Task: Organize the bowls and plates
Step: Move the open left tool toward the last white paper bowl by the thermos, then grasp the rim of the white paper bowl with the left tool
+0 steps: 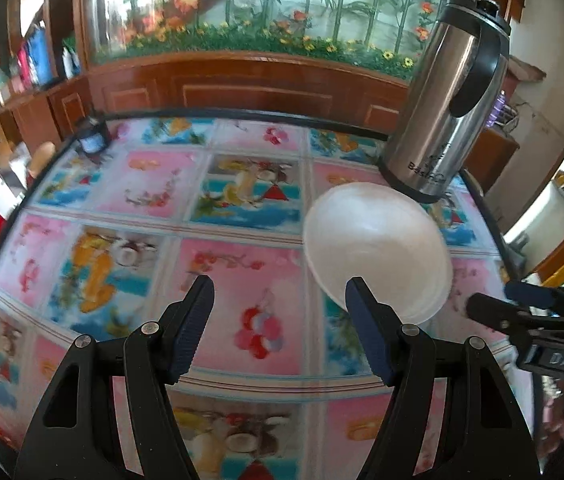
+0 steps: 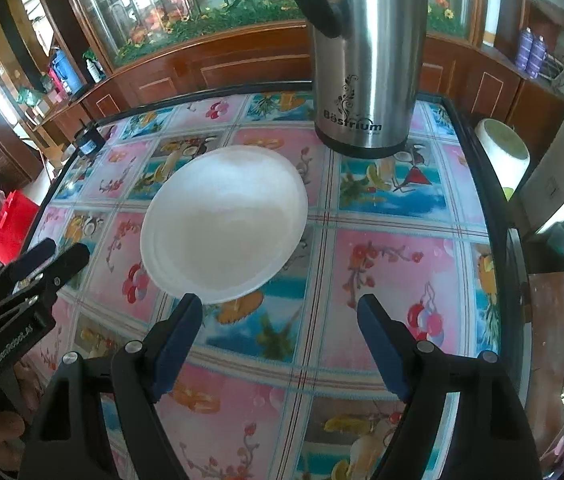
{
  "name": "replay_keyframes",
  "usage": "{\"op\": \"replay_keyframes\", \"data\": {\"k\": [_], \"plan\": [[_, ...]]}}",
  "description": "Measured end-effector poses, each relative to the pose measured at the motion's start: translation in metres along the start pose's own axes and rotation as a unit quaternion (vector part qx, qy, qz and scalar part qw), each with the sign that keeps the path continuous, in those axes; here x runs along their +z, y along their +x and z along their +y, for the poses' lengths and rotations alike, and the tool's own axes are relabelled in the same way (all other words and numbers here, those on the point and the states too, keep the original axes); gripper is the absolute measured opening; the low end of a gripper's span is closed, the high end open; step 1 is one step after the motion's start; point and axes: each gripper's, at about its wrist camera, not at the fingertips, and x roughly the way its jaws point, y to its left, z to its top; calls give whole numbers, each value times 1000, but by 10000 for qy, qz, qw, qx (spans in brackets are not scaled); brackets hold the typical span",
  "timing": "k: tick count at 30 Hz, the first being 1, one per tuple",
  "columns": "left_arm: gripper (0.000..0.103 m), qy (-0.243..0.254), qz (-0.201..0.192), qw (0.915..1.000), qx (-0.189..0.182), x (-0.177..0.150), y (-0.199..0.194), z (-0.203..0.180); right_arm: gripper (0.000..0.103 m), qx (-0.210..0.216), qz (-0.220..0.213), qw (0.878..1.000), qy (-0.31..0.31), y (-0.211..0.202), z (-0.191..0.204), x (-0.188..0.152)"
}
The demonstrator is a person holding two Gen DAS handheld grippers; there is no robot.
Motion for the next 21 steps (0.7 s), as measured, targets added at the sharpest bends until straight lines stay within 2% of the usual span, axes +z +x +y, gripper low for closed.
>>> {"op": "replay_keyframes", "data": {"k": [17, 19, 21], "plan": [[69, -138, 443, 9989, -44, 14, 47, -10, 79, 235, 105, 9996, 91, 37, -11, 23], [69, -167, 483, 9987, -43, 14, 51, -11, 73, 266, 117, 9996, 62, 39, -10, 24], [69, -185, 495, 9986, -55, 15, 53, -12, 58, 298, 131, 9995, 40, 41, -10, 25]]}}
